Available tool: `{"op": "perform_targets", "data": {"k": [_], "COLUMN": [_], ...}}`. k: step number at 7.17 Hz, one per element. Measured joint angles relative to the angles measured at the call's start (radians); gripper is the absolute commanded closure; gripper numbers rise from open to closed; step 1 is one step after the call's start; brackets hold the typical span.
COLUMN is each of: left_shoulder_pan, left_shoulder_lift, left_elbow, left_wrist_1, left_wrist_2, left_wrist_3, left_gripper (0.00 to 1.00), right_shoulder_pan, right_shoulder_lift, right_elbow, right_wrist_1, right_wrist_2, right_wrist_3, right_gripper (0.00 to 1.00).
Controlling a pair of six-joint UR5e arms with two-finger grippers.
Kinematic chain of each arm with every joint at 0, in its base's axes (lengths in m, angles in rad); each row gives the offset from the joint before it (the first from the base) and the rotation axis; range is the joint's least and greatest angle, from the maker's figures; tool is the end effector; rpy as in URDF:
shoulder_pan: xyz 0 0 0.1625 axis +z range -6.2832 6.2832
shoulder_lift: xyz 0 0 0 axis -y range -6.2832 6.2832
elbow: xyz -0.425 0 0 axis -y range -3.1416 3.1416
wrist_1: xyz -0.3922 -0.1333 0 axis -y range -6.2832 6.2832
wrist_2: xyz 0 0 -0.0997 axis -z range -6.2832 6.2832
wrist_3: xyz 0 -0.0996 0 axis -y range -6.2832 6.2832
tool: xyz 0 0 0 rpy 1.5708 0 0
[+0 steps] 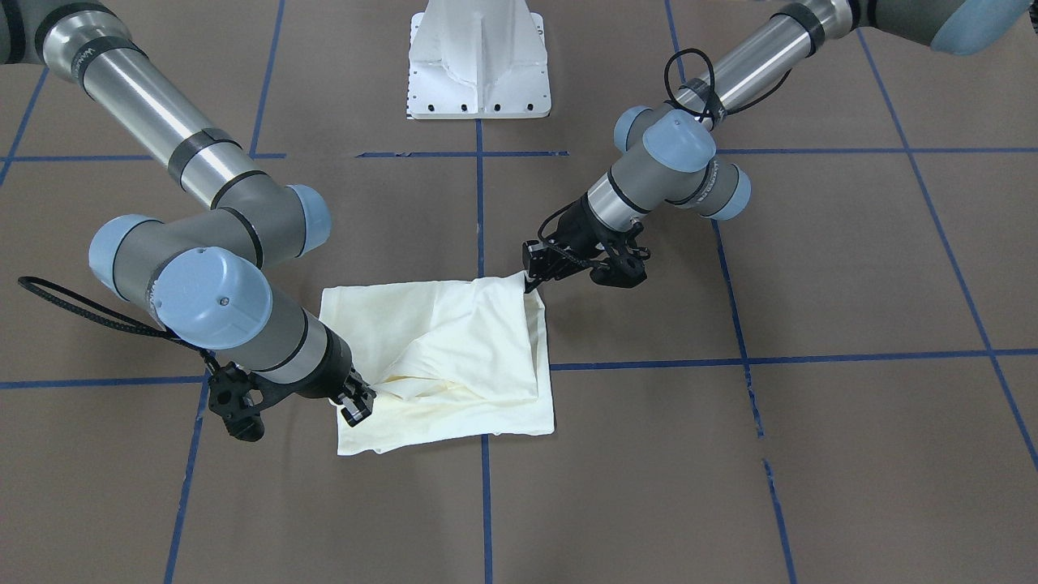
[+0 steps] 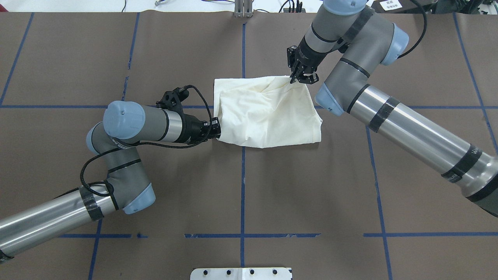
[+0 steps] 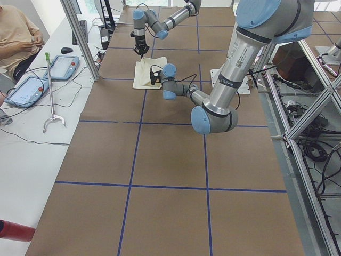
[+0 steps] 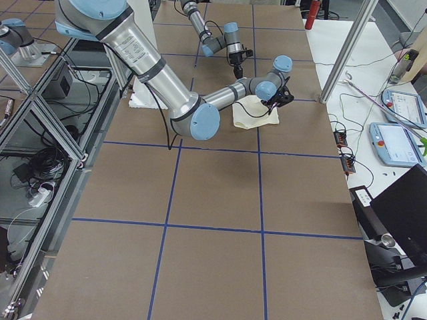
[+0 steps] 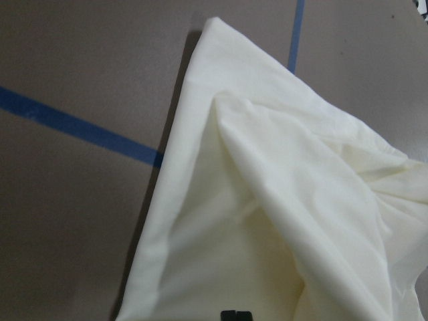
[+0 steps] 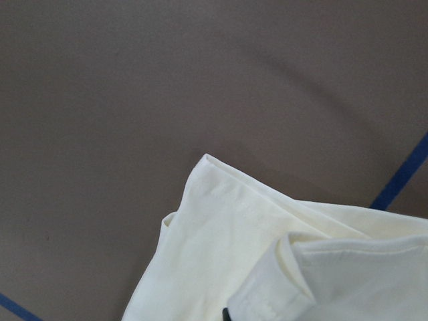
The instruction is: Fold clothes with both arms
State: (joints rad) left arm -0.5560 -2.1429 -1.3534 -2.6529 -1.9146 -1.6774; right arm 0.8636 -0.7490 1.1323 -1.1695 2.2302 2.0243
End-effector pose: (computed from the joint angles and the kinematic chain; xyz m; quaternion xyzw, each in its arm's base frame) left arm 0.5454 -0.4563 0.2973 0.0189 0.6609 -0.1348 0.7380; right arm -0.4656 -0.6560 0.2905 -0.2192 -0.4151 0.4371 0.7672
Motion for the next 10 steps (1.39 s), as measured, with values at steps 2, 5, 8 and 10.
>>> {"op": "perform_targets", "data": {"k": [2, 5, 8, 10], "left_shoulder_pan": [0.030, 0.055, -0.011, -0.037], "left_shoulder_lift": [0.006, 0.022, 0.095, 0.047], "left_elbow": [-0.028, -0.064, -0.144, -0.073], "left_wrist_1": [-0.003, -0.001, 0.013, 0.019], "left_wrist_2": [-0.021, -0.041, -0.054, -0.004], "left_wrist_3": [-0.004, -0.008, -0.060, -0.083], "left_gripper": [1.00, 1.00, 1.00, 0.82], "right_shoulder_pan": [0.000, 0.000, -0.001, -0.001], "right_shoulder_lift": [0.001, 0.002, 0.002, 0.002], "right_elbow": [-0.001, -0.003, -0.005, -0.005], "right_wrist_1": [0.004, 0.012, 0.023, 0.027], "right_wrist_2": [-0.002, -0.005, -0.014, -0.015], "right_wrist_3": [0.002, 0.006, 0.007, 0.007], "right_gripper": [1.00, 1.00, 1.00, 1.00]}}
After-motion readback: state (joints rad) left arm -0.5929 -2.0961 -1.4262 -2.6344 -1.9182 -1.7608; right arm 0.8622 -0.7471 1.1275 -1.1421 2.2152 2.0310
